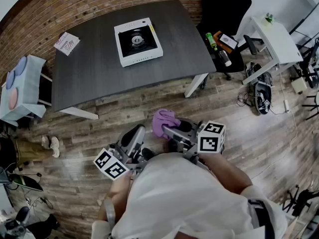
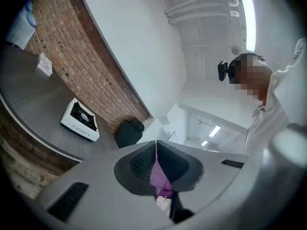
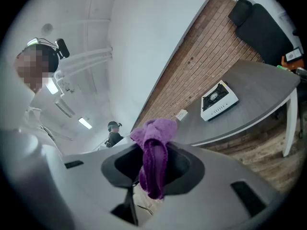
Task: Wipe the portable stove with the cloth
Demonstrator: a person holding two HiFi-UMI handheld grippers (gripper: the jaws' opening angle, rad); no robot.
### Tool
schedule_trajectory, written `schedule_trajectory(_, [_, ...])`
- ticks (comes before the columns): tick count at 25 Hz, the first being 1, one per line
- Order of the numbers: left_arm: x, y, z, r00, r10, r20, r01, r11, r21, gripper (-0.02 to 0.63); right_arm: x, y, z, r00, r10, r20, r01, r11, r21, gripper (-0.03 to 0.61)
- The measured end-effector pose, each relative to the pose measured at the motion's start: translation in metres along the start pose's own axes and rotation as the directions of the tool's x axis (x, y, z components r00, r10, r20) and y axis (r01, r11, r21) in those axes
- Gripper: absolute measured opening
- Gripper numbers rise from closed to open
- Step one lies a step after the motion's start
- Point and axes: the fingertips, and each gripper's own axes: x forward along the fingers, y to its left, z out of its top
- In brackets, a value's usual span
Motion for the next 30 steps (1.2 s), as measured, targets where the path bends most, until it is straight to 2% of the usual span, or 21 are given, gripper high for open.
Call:
schedule_trajectory(8, [-0.003, 0.003, -0.003, 1.0, 0.017, 0.0, -0.017, 1.0, -0.001, 0.018, -0.001, -0.006, -0.003, 1.0, -0.013, 0.007, 0.013, 1.0, 0.015, 0.121])
schedule_trajectory(15, [0.0, 0.005, -0.005, 1.0, 0.028, -0.004, -0.028, 1.0, -0.002, 0.018, 0.001, -0.004, -0.004, 1.0, 0.004, -0.012, -0.004, 1.0, -0.021, 0.121])
schedule_trajectory(23, [0.013, 0.008, -0.008, 0.999, 0.038, -0.009, -0.038, 0.999, -0.008, 0.018, -0.008, -0.016, 0.002, 0.998, 0.067, 0.019, -0.069, 0.996, 0.063, 0.115])
schedule_trajectory(30, [0.032, 0.006, -0.016, 0.999, 0.047, -0.004, -0.047, 0.999, -0.014, 0.018, -0.021, -0.027, 0.011, 0.997, 0.072, 0.01, -0.073, 0.996, 0.054, 0.112])
